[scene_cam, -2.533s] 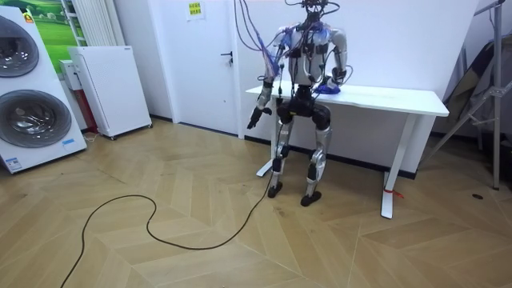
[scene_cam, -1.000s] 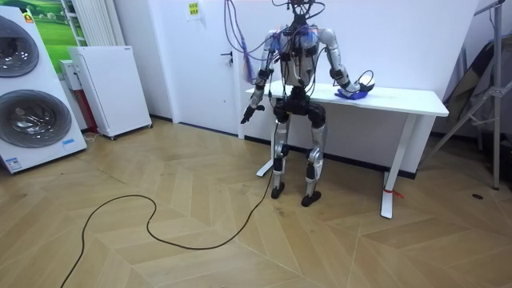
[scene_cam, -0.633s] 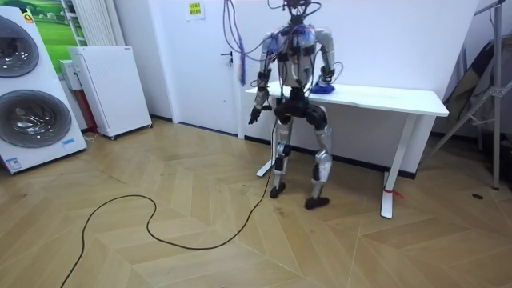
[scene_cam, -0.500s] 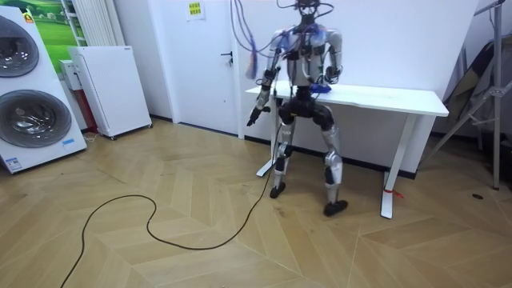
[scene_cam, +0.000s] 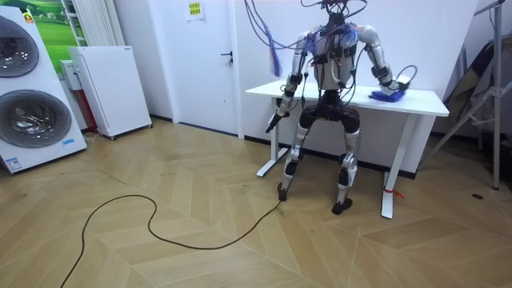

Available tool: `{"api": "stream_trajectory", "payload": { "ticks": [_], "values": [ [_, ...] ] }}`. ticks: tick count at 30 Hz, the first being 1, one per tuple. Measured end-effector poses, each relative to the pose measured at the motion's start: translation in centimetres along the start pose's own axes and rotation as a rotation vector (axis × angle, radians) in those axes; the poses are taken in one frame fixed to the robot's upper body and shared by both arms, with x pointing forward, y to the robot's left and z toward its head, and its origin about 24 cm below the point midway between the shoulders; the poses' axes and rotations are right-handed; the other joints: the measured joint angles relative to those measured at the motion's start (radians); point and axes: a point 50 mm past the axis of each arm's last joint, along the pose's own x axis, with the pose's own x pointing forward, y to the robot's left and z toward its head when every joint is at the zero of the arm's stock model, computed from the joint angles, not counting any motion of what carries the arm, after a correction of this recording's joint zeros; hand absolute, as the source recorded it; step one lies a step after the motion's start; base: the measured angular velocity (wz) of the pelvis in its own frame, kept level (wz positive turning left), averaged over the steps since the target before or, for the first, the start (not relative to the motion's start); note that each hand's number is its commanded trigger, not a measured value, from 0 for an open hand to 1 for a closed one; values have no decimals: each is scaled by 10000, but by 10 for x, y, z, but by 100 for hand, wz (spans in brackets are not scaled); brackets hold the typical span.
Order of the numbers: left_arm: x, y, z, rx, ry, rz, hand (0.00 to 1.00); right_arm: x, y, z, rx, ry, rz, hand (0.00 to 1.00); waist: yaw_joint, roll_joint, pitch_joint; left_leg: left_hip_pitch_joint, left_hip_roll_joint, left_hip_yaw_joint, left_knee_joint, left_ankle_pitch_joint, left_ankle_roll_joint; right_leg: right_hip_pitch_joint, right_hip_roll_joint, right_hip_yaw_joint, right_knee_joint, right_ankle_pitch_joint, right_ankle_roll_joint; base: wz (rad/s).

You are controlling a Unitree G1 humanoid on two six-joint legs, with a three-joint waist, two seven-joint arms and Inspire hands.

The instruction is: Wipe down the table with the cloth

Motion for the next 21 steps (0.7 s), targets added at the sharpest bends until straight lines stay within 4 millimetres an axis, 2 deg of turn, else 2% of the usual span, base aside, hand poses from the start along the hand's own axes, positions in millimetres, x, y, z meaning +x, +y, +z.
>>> {"api": "stream_trajectory", "payload": {
  "ticks": [1, 4, 5, 6, 7, 8, 9, 10, 11, 12, 13, 14, 16, 17, 18, 19, 21],
  "values": [
    [0, -2, 0, 24, 1, -65, 0, 1, 0, 1, 19, 55, 1, 100, 2, 10, -1, -4, -11, 84, 16, -23, 25, -31, 59, 83, -1, -4, -41, -10],
    [-2, -9, -1, 346, 52, -238, 0, 12, -1, 27, 447, -243, -85, 100, 384, 486, 3, -57, -144, 3, 246, -335, 38, -236, 436, 653, -129, 179, -271, -46],
    [-3, -13, -4, 555, 115, -345, 0, 19, -3, 44, 703, -680, -101, 100, 483, 729, 2, -200, -461, -253, 470, -468, 2, -375, 486, 940, -160, 263, -309, -53],
    [-4, -17, -5, 816, 142, -471, 0, 25, -5, 67, 908, -1369, -76, 100, 544, 919, 37, -373, -866, -414, 668, -580, 181, -569, 530, 1400, -155, 330, -330, -55],
    [-4, -20, -6, 914, 160, -566, 0, 27, -6, 81, 1011, -1852, -1, 100, 668, 995, 70, -387, -1118, -487, 703, -644, 313, -684, 603, 1792, -155, 401, -351, -71],
    [-6, -26, -8, 878, 291, -733, 0, 27, -7, 112, 1102, -3018, 78, 100, 924, 1238, 134, -381, -1580, -584, 674, -802, 604, -916, 766, 2549, -176, 561, -388, -109],
    [-8, -30, -9, 778, 394, -851, 0, 23, -6, 146, 1147, -4210, 193, 100, 1309, 1459, 94, -287, -1844, -632, 470, -889, 747, -1176, 908, 3087, -219, 766, -387, -120],
    [-9, -32, -12, 755, 456, -891, 0, 21, -6, 161, 1048, -4824, 231, 100, 1523, 1562, 73, -289, -1944, -647, 349, -922, 798, -1308, 969, 3293, -281, 887, -382, -128],
    [-10, -32, -12, 693, 508, -882, 0, 9, -1, 190, 1027, -5948, 483, 100, 1843, 1696, 48, -283, -2232, -888, 82, -1035, 914, -1530, 1003, 3472, -461, 1163, -375, -102],
    [-10, -30, -15, 651, 669, -812, 0, -6, 4, 213, 1114, -6941, 808, 100, 2007, 1677, 38, -329, -2426, -1125, -183, -989, 1024, -1620, 988, 3384, -595, 1417, -336, -72],
    [-11, -29, -16, 543, 782, -794, 0, -13, 7, 219, 1253, -7278, 980, 100, 1995, 1639, 26, -341, -2458, -1217, -301, -928, 1003, -1593, 970, 3234, -678, 1469, -344, -8],
    [-10, -28, -14, 238, 906, -741, 0, -23, 12, 225, 1434, -7572, 1269, 100, 1929, 1499, 23, -310, -2501, -1363, -505, -792, 967, -1511, 953, 2982, -748, 1467, -381, 36],
    [-10, -28, -13, -188, 1031, -777, 0, -27, 16, 222, 1546, -7549, 1472, 100, 1713, 1309, 0, -108, -2507, -1591, -801, -697, 946, -1206, 955, 2772, -1050, 1467, -379, 37],
    [-10, -26, -12, -343, 1030, -695, 0, -29, 20, 214, 1640, -7385, 1589, 100, 1460, 1190, -23, 8, -2491, -1721, -893, -688, 940, -976, 959, 2607, -1258, 1456, -391, 38],
    [-10, -24, -9, -409, 837, -600, 0, -33, 25, 202, 1746, -7097, 1687, 100, 1145, 1093, -9, 159, -2478, -1811, -1015, -686, 941, -654, 960, 2401, -1537, 1469, -371, 40],
    [-10, -23, -8, -431, 766, -575, 0, -35, 27, 196, 1822, -6930, 1646, 100, 1043, 1050, -2, 285, -2481, -1857, -1093, -687, 942, -483, 962, 2346, -1675, 1482, -350, 38],
    [-8, -17, -6, -630, 606, -317, 0, -39, 30, 160, 2073, -5890, 1207, 100, 569, 834, -3, 612, -2494, -1884, -1213, -698, 1069, 135, 967, 2117, -2198, 1579, -223, 30]
  ]
}}
